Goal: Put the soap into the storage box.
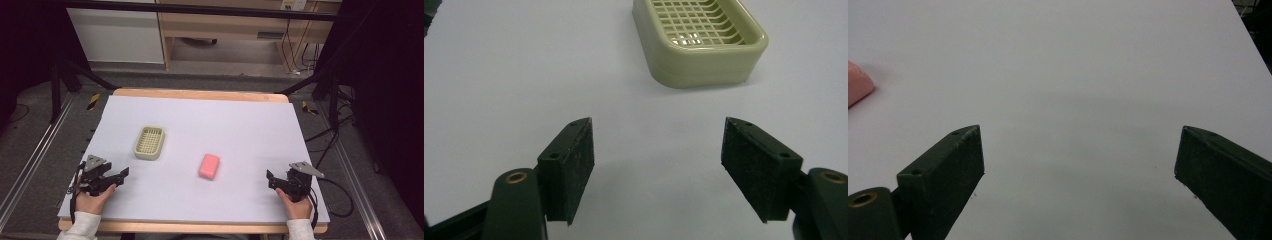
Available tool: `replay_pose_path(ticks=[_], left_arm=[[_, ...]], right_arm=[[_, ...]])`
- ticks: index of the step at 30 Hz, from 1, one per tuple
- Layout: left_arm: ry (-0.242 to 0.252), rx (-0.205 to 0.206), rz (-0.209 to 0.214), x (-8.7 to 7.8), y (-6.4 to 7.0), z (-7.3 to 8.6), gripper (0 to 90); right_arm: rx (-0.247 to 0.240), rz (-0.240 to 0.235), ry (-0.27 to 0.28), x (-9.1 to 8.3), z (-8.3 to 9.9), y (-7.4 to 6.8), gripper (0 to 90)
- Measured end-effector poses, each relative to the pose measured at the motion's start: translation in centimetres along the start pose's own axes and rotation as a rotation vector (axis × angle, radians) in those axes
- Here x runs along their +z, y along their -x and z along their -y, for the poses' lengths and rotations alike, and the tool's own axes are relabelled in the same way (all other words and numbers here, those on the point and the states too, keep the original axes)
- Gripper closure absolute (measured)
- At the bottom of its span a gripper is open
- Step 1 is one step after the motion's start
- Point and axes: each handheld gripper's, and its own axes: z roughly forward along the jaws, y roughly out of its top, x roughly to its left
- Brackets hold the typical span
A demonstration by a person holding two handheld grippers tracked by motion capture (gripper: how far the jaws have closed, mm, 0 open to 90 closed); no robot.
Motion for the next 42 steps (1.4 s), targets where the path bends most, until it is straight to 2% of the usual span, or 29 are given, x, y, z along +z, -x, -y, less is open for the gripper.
replay_pose_path(ticks=[6,14,25,42], left_arm=[[-0.014,0.007,-0.002,0.0,0.3,-0.1,31.1],[-0.012,0.020,0.010,-0.1,0.7,-0.3,30.5],[-0.006,0.023,0.034,0.1,1.7,-0.6,28.5],[-0.005,0.064,0.066,0.4,3.6,-1.0,26.2]], right_arm=[[0.011,0.009,0.011,-0.4,0.1,0.3,5.5],[-0.012,0.013,-0.004,-0.2,0.1,0.1,5.5],[-0.017,0.020,-0.009,-0.2,0.1,0.1,5.5],[-0.031,0.022,-0.012,-0.1,0.1,-0.1,5.7]])
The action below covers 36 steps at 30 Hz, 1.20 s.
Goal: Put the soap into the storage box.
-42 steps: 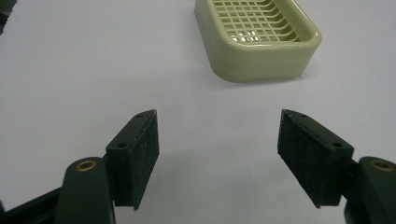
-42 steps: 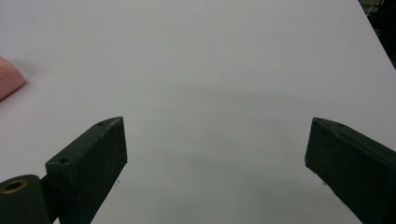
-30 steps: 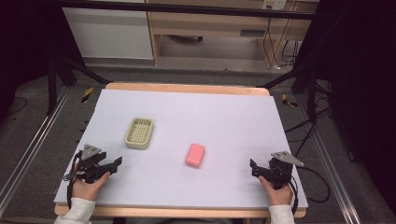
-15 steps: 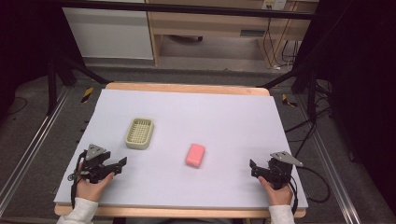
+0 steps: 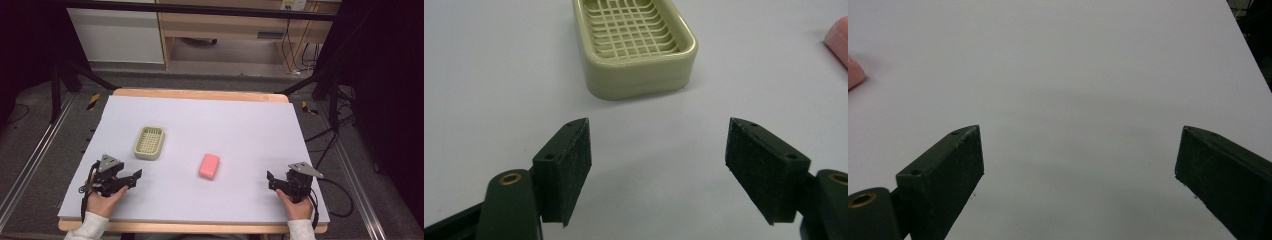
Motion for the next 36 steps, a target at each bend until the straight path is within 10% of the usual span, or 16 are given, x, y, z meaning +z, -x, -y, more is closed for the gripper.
replay_pose_path(ticks=[36], left_arm=[[0.022,0.068,0.064,-0.1,2.7,-1.9,24.0]], right_arm=[[-0.006,0.002,-0.006,0.1,0.0,-0.1,5.7]])
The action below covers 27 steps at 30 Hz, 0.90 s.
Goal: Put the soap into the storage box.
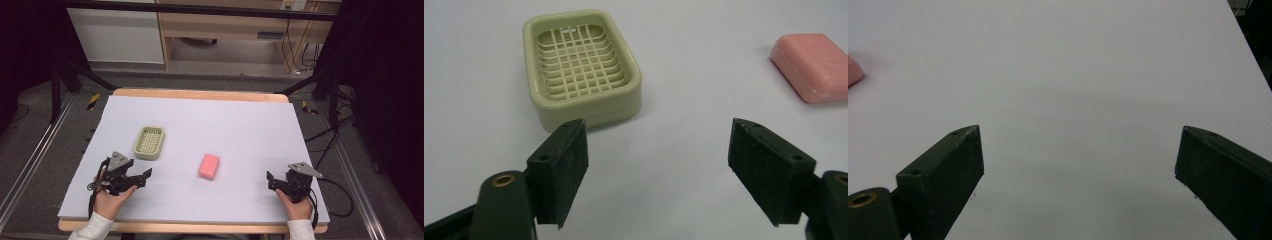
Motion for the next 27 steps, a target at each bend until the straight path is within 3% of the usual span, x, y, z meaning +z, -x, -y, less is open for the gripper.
replay_pose_path(ticks=[7,27], left_arm=[[0.006,0.025,0.012,0.1,0.7,-0.8,23.8],[0.046,0.031,0.009,0.3,2.0,-3.4,26.7]], right_arm=[[0.001,0.001,0.000,0.0,0.0,0.0,5.8],[0.000,0.004,0.002,-0.1,-0.1,-0.1,5.8]])
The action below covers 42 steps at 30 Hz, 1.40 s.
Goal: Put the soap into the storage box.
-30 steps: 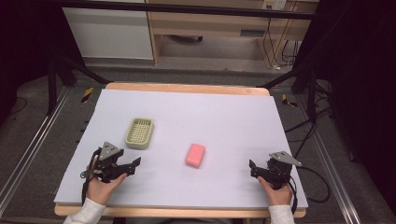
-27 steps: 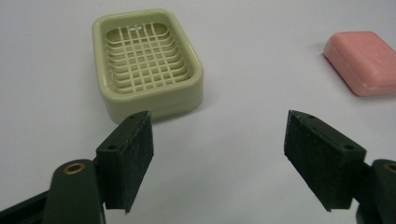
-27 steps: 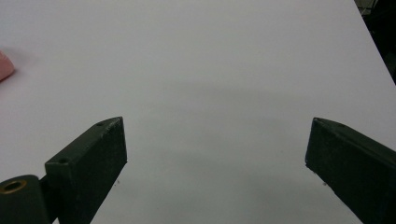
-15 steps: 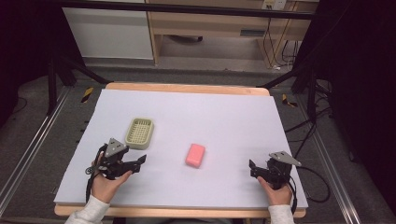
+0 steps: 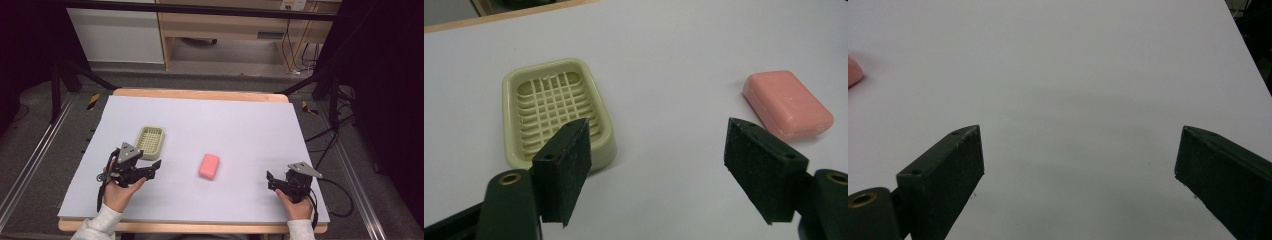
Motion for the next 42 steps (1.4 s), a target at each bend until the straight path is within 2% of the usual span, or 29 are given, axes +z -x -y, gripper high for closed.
replay_pose_path(ticks=[16,42], left_arm=[[0.006,0.005,0.030,1.2,1.4,-1.5,27.0],[-0.003,0.005,0.060,3.2,2.8,-2.5,26.5]], right_arm=[[-0.005,0.000,0.000,0.0,0.0,0.0,5.9],[-0.013,-0.007,-0.006,0.2,-0.1,-0.2,6.1]])
